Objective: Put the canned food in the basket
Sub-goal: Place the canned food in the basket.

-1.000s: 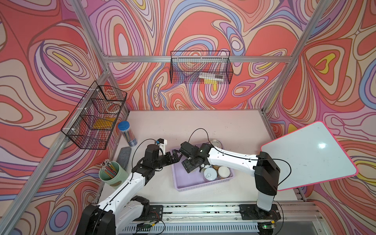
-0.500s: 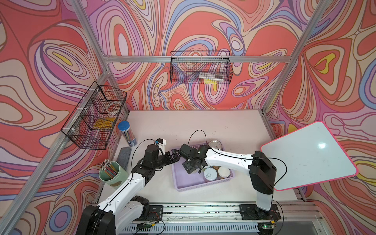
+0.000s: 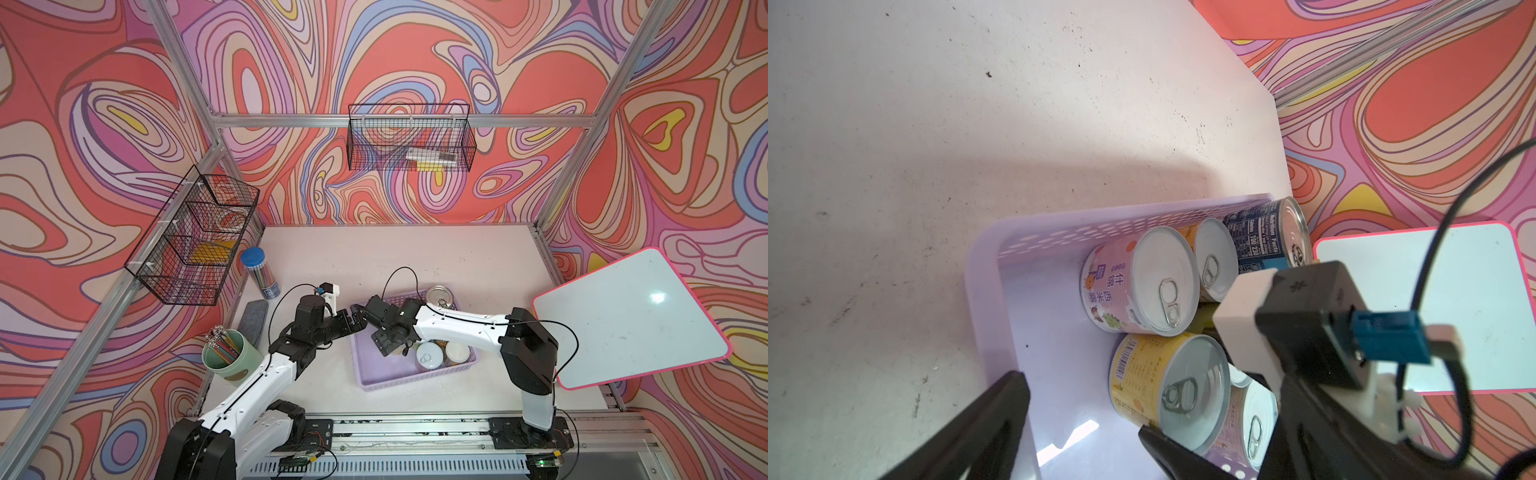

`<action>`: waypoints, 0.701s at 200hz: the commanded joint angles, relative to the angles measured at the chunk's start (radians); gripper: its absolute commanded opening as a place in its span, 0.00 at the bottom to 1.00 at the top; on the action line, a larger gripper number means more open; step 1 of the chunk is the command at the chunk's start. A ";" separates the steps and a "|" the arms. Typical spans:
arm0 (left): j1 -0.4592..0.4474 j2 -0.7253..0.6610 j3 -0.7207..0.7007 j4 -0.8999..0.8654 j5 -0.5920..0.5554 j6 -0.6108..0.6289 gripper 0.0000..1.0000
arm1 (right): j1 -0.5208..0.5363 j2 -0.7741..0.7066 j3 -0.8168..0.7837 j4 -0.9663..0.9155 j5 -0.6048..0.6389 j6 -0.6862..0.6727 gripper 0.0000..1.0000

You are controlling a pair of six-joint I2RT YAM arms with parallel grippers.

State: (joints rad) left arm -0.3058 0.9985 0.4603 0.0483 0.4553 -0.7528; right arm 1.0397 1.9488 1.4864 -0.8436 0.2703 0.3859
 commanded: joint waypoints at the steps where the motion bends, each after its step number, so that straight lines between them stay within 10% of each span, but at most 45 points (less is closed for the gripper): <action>1: -0.001 0.012 -0.005 0.002 -0.011 0.007 0.99 | -0.004 0.007 0.018 0.005 0.067 0.012 0.83; 140: -0.061 0.011 0.121 -0.148 -0.106 0.140 0.99 | -0.006 -0.256 -0.180 0.233 -0.096 -0.009 0.84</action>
State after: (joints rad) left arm -0.3481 1.0046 0.5423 -0.0433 0.3977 -0.6693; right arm 1.0348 1.8011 1.3579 -0.7166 0.2092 0.3782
